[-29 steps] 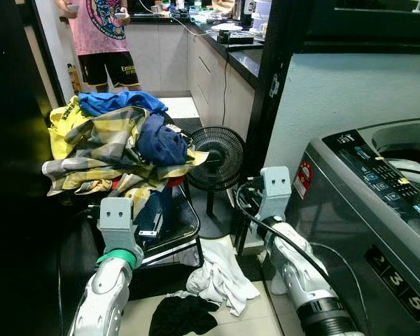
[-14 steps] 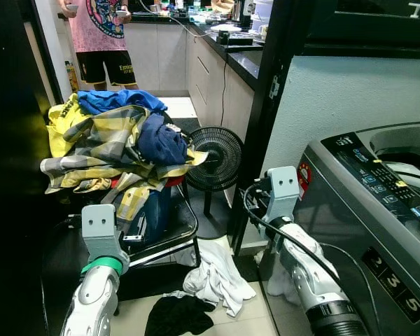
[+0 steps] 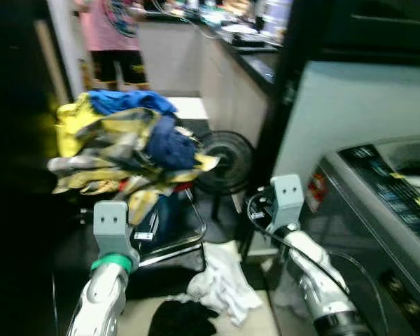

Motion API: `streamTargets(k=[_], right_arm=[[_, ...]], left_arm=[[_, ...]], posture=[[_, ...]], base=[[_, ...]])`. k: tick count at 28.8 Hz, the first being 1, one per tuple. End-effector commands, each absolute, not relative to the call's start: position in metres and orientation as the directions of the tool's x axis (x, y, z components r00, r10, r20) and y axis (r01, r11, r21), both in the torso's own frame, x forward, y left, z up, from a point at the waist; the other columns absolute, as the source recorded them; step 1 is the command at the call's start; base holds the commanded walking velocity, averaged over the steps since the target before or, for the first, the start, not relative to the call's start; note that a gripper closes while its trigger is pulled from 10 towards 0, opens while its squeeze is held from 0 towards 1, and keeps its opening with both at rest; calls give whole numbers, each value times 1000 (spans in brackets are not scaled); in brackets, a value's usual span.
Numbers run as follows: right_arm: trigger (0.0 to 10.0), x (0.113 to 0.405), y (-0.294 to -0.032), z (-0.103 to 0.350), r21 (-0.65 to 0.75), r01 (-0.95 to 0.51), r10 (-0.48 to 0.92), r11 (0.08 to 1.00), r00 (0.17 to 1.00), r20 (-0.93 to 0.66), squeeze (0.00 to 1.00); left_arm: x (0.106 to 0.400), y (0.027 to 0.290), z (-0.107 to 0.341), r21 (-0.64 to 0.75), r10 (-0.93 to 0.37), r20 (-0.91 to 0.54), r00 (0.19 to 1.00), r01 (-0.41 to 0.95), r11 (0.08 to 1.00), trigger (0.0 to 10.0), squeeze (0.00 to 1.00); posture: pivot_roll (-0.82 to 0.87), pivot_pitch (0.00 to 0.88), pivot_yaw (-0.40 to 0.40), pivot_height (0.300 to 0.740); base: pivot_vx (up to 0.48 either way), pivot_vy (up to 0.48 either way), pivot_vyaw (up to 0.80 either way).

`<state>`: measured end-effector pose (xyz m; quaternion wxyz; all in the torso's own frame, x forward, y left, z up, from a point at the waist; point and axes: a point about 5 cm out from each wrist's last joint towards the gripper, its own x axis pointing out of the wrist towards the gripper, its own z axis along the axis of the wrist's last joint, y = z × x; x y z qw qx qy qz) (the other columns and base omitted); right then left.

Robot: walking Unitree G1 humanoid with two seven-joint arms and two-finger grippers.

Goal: Clothes washing

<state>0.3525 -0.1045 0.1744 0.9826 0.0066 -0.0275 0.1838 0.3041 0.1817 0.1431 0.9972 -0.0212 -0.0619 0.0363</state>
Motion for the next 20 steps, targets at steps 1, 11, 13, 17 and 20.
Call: streamTargets(k=[1, 11, 13, 17, 20], right_arm=[[10000, 352, -111, 174, -12, -350, 350, 937, 936, 49, 0], [10000, 357, -102, 211, -9, -390, 386, 921, 910, 153, 0], [10000, 357, -102, 215, -8, -393, 389, 919, 907, 163, 0], [10000, 355, -99, 228, -40, -418, 417, 907, 887, 198, 0], [10000, 353, -98, 232, -52, -426, 427, 903, 880, 210, 0]], left_arm=[[302, 175, 139, -49, 57, 109, 992, -52, 997, 10000, 0], [304, 179, 150, -59, 63, 147, 987, -55, 997, 10000, 0], [305, 179, 152, -66, 67, 155, 986, -57, 996, 10000, 0], [302, 182, 165, -66, 42, 216, 975, -29, 997, 10000, 0], [291, 186, 167, -61, 24, 239, 971, -10, 998, 10000, 0]], posture=[[44, 21, -19, 740], [38, 5, -27, 740], [38, 5, -27, 740], [43, 0, -34, 740], [43, 0, -34, 740]], base=[[330, 0, 800], [327, 0, 103], [326, 0, 0], [311, 0, 0], [300, 0, 0]])
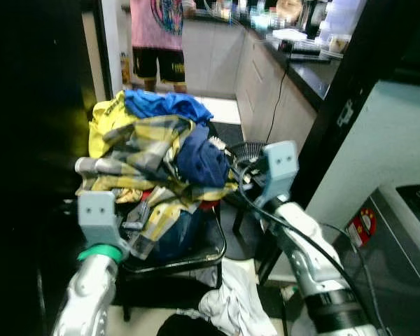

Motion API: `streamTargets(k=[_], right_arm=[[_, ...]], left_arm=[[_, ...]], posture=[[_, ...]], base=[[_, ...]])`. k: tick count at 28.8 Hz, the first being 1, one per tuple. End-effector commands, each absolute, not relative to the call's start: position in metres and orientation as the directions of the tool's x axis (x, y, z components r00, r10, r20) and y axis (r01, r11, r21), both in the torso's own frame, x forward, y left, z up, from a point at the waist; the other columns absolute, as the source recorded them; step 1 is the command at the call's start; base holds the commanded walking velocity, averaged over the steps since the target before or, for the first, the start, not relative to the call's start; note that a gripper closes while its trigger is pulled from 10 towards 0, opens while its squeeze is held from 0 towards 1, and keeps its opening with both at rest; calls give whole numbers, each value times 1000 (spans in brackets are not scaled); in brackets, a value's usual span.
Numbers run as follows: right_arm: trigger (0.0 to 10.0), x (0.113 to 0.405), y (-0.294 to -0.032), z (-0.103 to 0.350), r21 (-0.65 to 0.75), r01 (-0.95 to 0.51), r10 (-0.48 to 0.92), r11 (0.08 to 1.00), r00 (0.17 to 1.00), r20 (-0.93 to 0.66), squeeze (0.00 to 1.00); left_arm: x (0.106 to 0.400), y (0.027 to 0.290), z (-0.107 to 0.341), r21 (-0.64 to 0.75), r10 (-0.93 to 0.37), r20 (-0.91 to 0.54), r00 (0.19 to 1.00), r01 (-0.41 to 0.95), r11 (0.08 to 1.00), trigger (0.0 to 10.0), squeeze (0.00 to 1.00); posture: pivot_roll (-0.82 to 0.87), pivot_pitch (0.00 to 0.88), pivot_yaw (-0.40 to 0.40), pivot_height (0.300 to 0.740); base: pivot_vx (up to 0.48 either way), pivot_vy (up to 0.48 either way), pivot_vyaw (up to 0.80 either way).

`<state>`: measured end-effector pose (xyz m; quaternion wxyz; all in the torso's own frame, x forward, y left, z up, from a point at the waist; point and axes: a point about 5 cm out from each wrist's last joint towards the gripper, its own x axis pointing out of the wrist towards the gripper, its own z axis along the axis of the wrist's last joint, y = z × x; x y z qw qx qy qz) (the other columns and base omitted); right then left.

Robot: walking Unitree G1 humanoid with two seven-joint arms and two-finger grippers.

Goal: Clothes washing

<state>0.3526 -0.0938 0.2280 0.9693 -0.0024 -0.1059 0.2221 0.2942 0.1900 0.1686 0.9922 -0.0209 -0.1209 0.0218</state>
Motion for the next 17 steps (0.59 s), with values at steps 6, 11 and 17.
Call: streamTargets(k=[6, 11, 17], right_arm=[[10000, 347, -100, 232, -50, -429, 429, 902, 877, 216, 0], [10000, 340, -100, 230, -39, -435, 433, 900, 877, 208, 0], [10000, 339, -102, 231, -44, -438, 438, 898, 876, 202, 0]], left_arm=[[268, 186, 174, -65, 0, 268, 963, 18, 998, 10000, 0], [242, 191, 171, -78, 20, 260, 965, 0, 997, 10000, 0], [238, 195, 166, -73, 43, 241, 970, -26, 997, 10000, 0]], posture=[[41, 0, -33, 740], [45, 0, -33, 740], [49, 1, -43, 740]], base=[[298, 0, 0], [294, 0, 0], [297, 0, 0]])
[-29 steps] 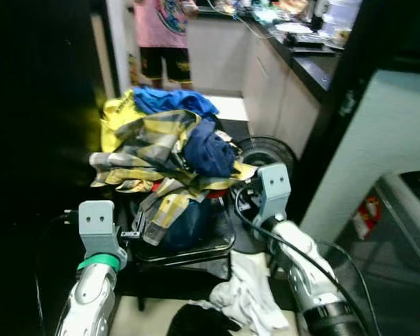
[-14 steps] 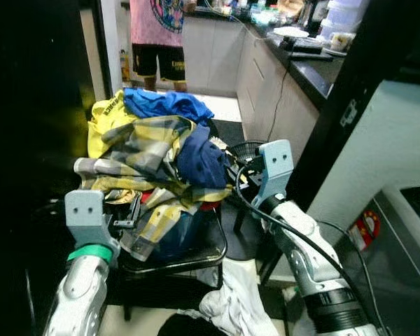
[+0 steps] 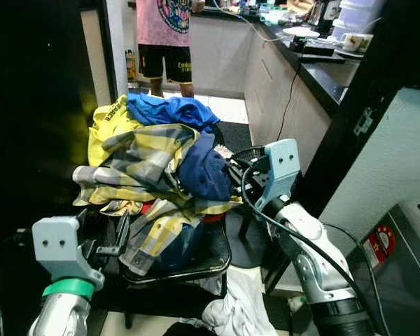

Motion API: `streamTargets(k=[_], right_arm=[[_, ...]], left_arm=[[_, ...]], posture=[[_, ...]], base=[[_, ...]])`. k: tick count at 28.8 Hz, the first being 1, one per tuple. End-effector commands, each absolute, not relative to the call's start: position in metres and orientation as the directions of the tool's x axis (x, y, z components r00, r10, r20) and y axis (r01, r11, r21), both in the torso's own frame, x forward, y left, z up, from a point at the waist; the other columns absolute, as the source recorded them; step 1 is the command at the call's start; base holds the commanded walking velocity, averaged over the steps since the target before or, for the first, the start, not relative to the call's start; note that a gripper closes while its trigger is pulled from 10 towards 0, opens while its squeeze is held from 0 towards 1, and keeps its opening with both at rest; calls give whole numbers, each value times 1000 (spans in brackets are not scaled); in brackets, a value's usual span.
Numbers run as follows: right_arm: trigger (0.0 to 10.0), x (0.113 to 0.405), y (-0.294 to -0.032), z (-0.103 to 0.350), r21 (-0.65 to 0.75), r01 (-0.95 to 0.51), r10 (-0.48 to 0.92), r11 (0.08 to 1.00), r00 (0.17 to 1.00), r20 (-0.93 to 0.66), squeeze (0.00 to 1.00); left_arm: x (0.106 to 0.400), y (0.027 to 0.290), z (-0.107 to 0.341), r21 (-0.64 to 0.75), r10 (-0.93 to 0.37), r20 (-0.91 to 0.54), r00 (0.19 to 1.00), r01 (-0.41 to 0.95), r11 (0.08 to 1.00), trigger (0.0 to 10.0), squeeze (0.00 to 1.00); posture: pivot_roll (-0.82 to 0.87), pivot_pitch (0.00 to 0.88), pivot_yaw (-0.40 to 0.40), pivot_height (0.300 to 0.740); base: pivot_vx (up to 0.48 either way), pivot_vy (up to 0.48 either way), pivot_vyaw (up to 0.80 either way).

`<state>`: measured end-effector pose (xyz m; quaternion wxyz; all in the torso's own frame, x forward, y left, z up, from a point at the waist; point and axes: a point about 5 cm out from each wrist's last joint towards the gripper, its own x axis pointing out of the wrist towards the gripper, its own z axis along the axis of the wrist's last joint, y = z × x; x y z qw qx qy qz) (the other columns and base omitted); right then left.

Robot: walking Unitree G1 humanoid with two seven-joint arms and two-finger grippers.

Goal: Clothes washing

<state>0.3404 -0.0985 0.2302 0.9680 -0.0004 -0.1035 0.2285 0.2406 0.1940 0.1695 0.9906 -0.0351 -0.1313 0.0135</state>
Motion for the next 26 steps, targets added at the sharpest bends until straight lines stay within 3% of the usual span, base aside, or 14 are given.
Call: streamTargets(k=[1, 9, 13, 15, 26], right_arm=[[10000, 339, -102, 231, -44, -438, 438, 898, 876, 202, 0], [10000, 337, -102, 236, -63, -451, 454, 890, 867, 207, 0], [10000, 337, -101, 237, -83, -457, 464, 886, 862, 206, 0], [10000, 337, -101, 238, -102, -461, 472, 882, 858, 202, 0], [10000, 339, -102, 237, -83, -450, 457, 889, 869, 192, 0]], left_arm=[[238, 195, 166, -73, 43, 241, 970, -26, 997, 10000, 0], [238, 193, 168, -75, 38, 234, 971, -21, 997, 10000, 0], [240, 192, 169, -74, 36, 236, 971, -19, 997, 10000, 0], [242, 192, 170, -73, 35, 239, 970, -18, 997, 10000, 0], [248, 191, 175, -74, 28, 252, 967, -9, 997, 10000, 0]], posture=[[49, 1, -43, 740], [45, 5, -45, 740], [43, 8, -46, 740], [43, 9, -47, 740], [47, 12, -50, 740]], base=[[296, 0, 0], [296, 0, 0], [300, 0, -494], [300, 0, 800], [299, 0, 0]])
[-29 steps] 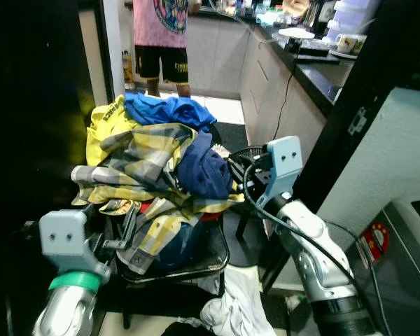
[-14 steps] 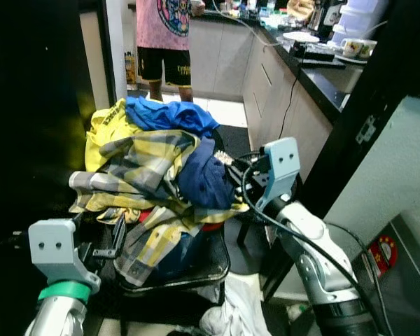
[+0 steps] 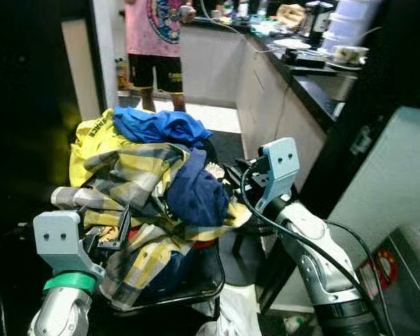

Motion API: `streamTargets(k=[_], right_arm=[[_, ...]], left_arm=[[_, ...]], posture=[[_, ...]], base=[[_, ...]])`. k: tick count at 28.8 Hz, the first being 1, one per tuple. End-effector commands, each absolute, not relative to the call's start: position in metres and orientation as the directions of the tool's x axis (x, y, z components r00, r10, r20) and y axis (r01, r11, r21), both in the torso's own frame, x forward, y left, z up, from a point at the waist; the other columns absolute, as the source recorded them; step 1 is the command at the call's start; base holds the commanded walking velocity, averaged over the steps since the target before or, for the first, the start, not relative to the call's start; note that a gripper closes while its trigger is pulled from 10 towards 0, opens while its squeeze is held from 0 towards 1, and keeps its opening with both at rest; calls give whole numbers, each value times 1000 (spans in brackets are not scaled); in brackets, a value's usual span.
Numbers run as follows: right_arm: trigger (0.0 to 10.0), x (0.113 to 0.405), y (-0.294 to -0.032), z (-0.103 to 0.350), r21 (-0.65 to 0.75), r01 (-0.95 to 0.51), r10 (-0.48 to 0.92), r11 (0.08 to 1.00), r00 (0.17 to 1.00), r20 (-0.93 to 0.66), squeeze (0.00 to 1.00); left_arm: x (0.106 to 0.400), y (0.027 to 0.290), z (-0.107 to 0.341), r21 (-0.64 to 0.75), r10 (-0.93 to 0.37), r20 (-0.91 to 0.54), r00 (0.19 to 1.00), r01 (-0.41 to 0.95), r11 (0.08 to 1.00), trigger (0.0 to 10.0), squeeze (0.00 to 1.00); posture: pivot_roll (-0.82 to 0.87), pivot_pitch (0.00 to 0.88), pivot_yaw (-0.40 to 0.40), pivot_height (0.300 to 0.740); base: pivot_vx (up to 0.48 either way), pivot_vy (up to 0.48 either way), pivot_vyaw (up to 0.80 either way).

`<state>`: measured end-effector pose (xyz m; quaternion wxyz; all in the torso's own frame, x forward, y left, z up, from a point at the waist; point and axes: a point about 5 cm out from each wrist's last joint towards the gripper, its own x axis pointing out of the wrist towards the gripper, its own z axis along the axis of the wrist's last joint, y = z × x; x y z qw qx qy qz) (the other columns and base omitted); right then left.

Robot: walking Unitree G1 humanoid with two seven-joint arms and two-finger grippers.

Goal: Clothes washing

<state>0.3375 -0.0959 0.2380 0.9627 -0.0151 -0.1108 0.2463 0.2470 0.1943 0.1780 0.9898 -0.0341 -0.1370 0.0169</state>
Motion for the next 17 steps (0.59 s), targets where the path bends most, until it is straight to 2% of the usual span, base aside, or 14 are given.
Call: streamTargets(k=[1, 5, 8, 14, 17], right_arm=[[10000, 339, -102, 237, -85, -449, 457, 889, 869, 191, 0], [10000, 339, -103, 236, -78, -449, 455, 890, 870, 189, 0], [10000, 338, -101, 236, -137, -456, 475, 879, 861, 181, 0], [10000, 337, -98, 236, -167, -460, 486, 872, 854, 185, 0], [10000, 338, -99, 237, -139, -464, 483, 875, 855, 187, 0]], left_arm=[[249, 191, 175, -75, 28, 252, 967, -10, 997, 10000, 0], [248, 191, 175, -76, 28, 251, 968, -9, 997, 10000, 0], [249, 189, 174, -75, 25, 244, 969, -7, 997, 10000, 0], [251, 187, 176, -73, 18, 248, 969, 0, 997, 10000, 0], [252, 188, 177, -73, 20, 251, 968, -2, 997, 10000, 0]], posture=[[46, 15, -51, 740], [45, 16, -51, 740], [48, 16, -51, 740], [50, 15, -51, 740], [52, 14, -52, 740]], base=[[304, 0, 0], [300, 0, 0], [300, 0, 0], [300, 0, 800], [299, 0, 0]])
